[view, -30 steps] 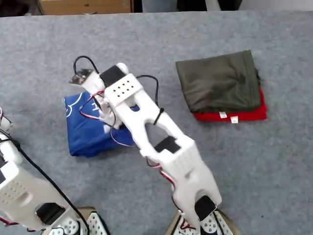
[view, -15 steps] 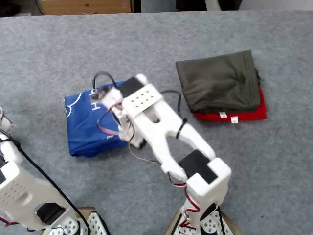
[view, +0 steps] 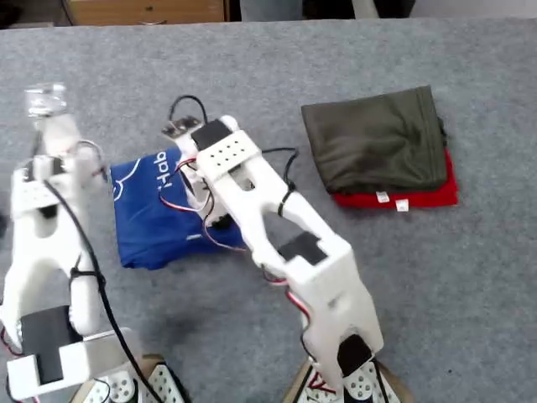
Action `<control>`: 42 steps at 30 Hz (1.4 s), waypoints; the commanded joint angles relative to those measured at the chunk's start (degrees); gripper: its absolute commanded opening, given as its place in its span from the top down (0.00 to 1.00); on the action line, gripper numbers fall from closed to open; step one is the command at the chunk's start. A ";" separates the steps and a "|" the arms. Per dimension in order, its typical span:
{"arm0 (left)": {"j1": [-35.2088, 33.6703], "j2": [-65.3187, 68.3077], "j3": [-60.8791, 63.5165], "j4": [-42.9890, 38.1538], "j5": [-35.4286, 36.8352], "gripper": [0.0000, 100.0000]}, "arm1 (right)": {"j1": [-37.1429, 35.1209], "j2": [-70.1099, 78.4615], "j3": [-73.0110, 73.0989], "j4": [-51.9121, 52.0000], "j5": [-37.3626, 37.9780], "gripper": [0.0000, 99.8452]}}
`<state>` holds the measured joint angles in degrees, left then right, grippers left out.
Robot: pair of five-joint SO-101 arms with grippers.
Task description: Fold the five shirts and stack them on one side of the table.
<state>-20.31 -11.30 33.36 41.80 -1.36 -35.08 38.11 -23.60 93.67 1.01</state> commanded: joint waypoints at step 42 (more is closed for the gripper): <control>2.68 -6.07 18.33 -24.26 12.04 0.97 | 5.63 10.51 -27.21 -10.11 4.84 0.99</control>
<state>-17.67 -15.52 52.09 18.86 9.89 -27.69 51.65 -43.12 78.02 5.41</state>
